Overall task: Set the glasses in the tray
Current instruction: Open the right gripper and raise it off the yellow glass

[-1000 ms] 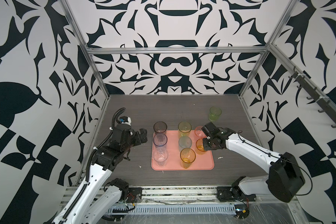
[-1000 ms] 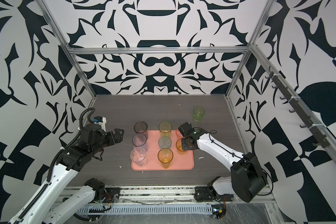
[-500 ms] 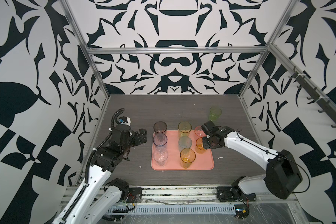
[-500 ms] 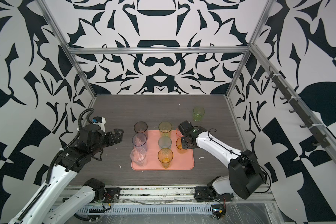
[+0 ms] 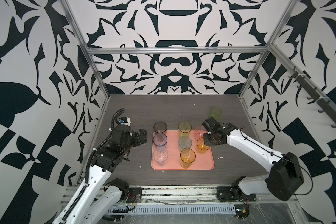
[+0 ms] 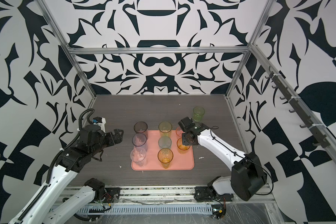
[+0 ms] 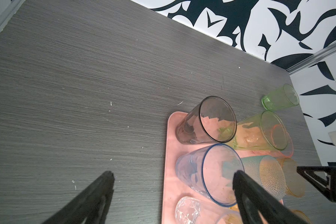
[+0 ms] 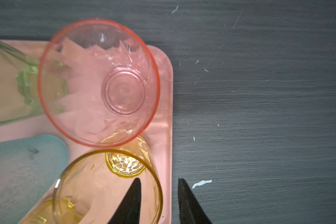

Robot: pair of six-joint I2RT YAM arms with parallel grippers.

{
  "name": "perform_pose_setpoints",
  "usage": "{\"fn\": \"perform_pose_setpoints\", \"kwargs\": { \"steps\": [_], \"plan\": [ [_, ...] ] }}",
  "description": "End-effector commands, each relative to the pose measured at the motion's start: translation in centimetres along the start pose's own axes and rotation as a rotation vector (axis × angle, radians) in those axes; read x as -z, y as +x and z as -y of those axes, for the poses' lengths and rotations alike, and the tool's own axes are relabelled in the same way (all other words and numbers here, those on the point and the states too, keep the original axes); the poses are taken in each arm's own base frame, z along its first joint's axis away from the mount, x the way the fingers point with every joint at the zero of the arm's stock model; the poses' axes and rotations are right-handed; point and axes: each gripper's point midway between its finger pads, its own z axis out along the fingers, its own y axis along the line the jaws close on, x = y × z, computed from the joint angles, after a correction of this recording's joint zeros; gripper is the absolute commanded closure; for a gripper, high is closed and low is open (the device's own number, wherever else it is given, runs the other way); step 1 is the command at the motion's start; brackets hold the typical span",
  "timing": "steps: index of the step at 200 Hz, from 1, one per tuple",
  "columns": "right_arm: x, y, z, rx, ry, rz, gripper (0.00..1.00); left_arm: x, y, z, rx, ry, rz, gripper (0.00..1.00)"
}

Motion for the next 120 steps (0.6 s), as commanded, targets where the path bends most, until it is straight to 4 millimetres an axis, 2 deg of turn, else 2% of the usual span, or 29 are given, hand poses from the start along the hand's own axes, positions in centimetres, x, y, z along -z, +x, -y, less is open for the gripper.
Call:
{"fn": "perform_pose_setpoints", "kwargs": {
  "steps": [1,58,96,120],
  "plan": [
    [3.1,-2.0,0.3,0.007,-0.006,0.078,0.63,0.3,0.2,-0.3,0.010,-0.006,-0.002,0.01],
    [7.4,-6.3,1.3,-0.008,-0.009,0.227,0.60,0.4,-0.3,-0.1,0.011,-0.005,0.008,0.01],
    [9.1,-9.6,2.1,-0.063,-0.028,0.314,0.59,0.3,-0.7,0.3,0.012,0.002,0.011,0.01],
    [9.4,-11.5,3.1,-0.104,-0.029,0.360,0.57,0.3,-1.1,0.4,0.007,0.000,0.020,0.00]
  ]
}}
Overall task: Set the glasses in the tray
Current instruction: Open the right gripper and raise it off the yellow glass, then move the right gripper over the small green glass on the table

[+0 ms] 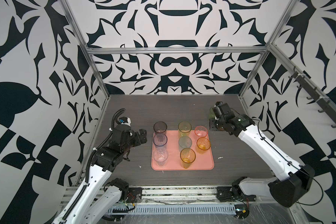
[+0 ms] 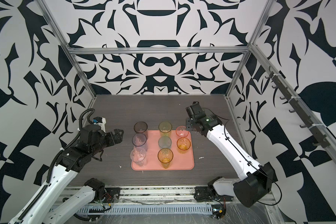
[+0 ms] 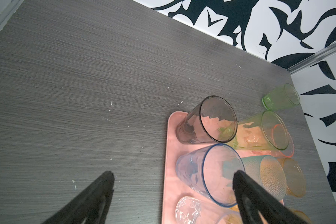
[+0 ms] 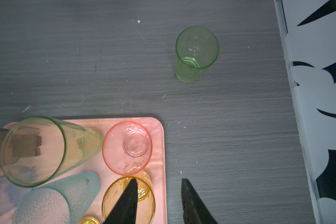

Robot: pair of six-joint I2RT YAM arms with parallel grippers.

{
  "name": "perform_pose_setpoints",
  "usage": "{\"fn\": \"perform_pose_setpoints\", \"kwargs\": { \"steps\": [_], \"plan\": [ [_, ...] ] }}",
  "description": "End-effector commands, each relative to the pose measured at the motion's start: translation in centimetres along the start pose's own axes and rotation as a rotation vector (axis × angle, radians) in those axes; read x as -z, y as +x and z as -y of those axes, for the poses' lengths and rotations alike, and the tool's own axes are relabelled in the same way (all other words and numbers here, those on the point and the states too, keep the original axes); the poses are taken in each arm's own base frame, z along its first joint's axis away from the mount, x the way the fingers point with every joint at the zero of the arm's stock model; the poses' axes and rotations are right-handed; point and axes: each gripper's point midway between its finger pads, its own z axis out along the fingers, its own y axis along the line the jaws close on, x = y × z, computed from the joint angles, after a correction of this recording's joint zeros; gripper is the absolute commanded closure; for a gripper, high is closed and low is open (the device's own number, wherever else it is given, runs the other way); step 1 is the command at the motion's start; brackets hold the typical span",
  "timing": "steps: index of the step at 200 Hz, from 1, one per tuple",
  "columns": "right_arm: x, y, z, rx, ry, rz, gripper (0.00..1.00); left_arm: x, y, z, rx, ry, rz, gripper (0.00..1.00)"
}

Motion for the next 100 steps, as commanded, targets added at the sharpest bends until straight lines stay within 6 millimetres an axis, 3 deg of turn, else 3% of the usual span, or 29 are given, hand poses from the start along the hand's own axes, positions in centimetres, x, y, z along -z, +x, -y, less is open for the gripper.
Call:
{"fn": "perform_pose_setpoints", "kwargs": {
  "steps": [1,39,100],
  "plan": [
    [0.8,-3.3,0.6,-0.030,0.000,0.094,0.57,0.5,-1.2,0.4,0.008,0.005,0.028,0.00],
    [-0.5,-5.9,2.2,-0.065,0.020,0.114,0.54,0.7,-2.0,0.4,-0.012,-0.003,0.068,0.00],
    [-4.5,-9.0,4.9,-0.197,0.021,0.092,0.47,0.6,-3.8,0.9,-0.063,0.011,0.153,0.01]
  ]
}}
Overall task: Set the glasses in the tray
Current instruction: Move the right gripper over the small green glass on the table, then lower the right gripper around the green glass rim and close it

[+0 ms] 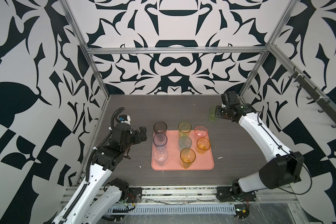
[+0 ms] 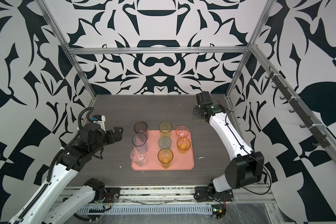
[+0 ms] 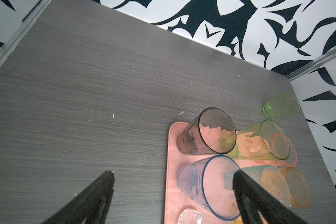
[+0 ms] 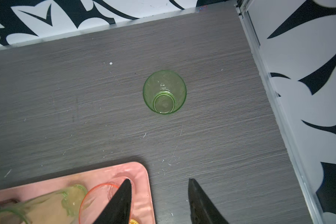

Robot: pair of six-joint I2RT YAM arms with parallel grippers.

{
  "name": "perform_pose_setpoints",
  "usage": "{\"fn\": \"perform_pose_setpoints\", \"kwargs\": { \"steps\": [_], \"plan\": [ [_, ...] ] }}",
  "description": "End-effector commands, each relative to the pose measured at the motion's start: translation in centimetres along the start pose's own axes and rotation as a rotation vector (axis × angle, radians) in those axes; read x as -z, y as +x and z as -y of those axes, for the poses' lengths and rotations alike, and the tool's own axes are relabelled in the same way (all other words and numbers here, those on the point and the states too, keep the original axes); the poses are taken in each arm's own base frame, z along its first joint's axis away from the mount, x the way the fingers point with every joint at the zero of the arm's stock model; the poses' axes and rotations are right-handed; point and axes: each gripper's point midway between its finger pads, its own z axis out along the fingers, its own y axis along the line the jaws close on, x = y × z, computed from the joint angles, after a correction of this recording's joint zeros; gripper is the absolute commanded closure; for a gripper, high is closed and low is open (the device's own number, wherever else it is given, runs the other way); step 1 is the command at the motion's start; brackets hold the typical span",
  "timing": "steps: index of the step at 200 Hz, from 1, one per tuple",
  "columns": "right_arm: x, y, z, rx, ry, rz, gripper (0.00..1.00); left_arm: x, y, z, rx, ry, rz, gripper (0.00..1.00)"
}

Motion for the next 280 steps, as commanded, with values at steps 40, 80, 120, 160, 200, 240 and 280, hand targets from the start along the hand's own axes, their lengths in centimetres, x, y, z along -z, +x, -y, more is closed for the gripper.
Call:
{"fn": "perform_pose_setpoints", "kwargs": {
  "steps": [40,80,120,160,200,240,280],
  "plan": [
    [-2.6,-3.9,1.4,-0.099,-0.017,0.060,0.44,0.1,-3.2,0.5,-0.096,-0.019,0.103,0.01],
    [-5.9,-4.0,3.4,-0.154,0.020,0.010,0.41,-1.2,-4.2,1.3,-0.140,-0.024,0.090,0.00],
    [-8.3,-4.2,4.6,-0.196,0.038,-0.025,0.39,-2.2,-4.8,2.1,-0.157,-0.015,0.073,0.01],
    [-10.3,-4.3,5.3,-0.229,0.044,-0.059,0.39,-2.8,-5.2,2.5,-0.156,-0.012,0.070,0.00],
    [-12.0,-4.2,5.0,-0.236,0.031,-0.087,0.39,-3.0,-5.0,2.5,-0.150,-0.013,0.063,0.01],
    [-13.6,-3.4,4.6,-0.238,0.012,-0.126,0.41,-3.0,-4.9,2.4,-0.142,-0.016,0.057,0.01],
    [-15.3,-2.5,4.2,-0.245,0.001,-0.158,0.45,-2.9,-4.7,2.2,-0.140,-0.024,0.050,0.00]
  ]
}}
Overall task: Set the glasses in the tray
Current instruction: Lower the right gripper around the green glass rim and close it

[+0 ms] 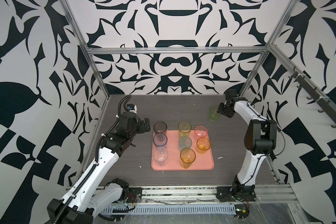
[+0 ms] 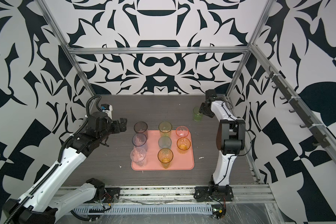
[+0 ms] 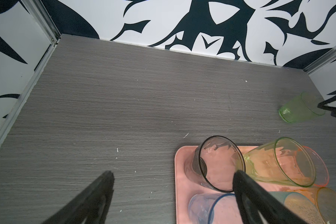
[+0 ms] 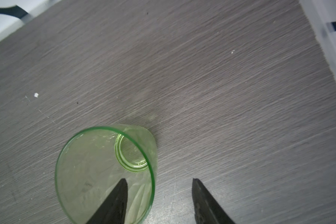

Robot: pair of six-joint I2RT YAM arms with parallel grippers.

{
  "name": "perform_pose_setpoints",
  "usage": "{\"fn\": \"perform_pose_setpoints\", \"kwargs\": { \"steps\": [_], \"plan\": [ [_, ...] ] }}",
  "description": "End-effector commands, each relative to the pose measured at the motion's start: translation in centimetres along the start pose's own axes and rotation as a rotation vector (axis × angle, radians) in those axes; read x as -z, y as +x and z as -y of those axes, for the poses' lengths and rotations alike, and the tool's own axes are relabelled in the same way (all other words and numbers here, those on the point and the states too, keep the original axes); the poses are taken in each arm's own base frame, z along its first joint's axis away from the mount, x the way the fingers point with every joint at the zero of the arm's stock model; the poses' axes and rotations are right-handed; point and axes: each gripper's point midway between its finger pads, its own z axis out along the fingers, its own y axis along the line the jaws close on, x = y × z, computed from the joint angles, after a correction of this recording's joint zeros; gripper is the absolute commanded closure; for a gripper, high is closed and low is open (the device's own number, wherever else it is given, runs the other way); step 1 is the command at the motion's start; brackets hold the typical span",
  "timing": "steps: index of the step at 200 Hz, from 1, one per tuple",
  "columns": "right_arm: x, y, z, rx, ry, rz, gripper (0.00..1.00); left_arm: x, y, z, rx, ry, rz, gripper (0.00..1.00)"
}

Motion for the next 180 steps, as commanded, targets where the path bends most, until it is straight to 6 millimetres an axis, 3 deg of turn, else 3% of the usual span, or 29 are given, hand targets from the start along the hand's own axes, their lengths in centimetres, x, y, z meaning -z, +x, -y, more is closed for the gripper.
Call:
{"fn": "perform_pose_setpoints", "kwargs": {
  "steps": [1,109,180],
  "plan": [
    [0.6,-1.5,-0.9,-0.016,-0.040,0.038,0.46,0.7,-1.2,0.3,0.018,0.012,0.028,0.01],
    [-2.1,-0.4,-0.3,0.000,-0.007,-0.012,0.62,0.3,-0.8,0.5,0.029,0.022,0.011,0.01],
    [-2.5,-0.4,-0.1,0.010,0.007,-0.018,0.84,0.0,-0.7,0.6,0.028,0.024,0.006,0.00]
  ]
}}
